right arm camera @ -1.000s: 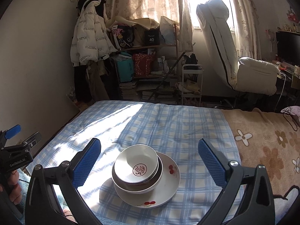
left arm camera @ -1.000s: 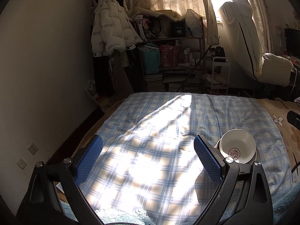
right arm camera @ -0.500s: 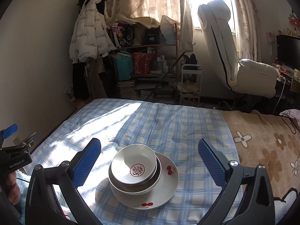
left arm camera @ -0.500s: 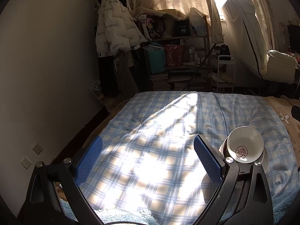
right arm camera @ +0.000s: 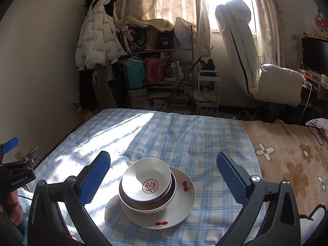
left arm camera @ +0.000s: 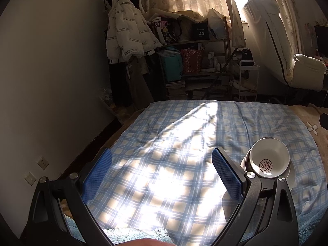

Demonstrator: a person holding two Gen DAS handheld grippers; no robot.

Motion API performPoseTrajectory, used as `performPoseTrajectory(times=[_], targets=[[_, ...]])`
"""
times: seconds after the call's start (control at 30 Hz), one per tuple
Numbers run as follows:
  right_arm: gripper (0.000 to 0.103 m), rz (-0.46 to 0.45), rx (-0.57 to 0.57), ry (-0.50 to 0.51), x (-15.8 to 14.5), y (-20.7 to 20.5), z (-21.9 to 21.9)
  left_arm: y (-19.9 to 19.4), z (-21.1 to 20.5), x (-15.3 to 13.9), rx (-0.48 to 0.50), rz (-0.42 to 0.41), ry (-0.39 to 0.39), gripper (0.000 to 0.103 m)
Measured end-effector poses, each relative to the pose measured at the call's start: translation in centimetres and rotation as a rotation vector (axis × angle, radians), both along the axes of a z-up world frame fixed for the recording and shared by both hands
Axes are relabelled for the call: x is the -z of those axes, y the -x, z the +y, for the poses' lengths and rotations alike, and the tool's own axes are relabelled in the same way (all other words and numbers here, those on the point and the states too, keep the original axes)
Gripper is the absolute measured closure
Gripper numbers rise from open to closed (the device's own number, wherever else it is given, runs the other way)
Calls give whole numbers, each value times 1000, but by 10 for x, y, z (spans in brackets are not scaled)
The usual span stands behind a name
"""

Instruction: Organize plates and bowls

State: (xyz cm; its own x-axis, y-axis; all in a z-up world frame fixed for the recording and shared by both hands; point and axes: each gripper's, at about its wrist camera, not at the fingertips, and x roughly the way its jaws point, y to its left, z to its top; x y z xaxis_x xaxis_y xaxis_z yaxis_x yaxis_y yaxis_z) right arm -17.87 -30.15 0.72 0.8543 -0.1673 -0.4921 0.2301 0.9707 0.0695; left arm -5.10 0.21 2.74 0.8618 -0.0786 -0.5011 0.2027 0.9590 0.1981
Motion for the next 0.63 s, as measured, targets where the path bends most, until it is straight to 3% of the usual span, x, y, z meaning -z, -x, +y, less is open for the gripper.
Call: performPoseTrajectory(times=[0.63], targets=[[0, 2, 1, -3, 2, 0, 2, -2, 2, 2, -11, 1, -8, 6]])
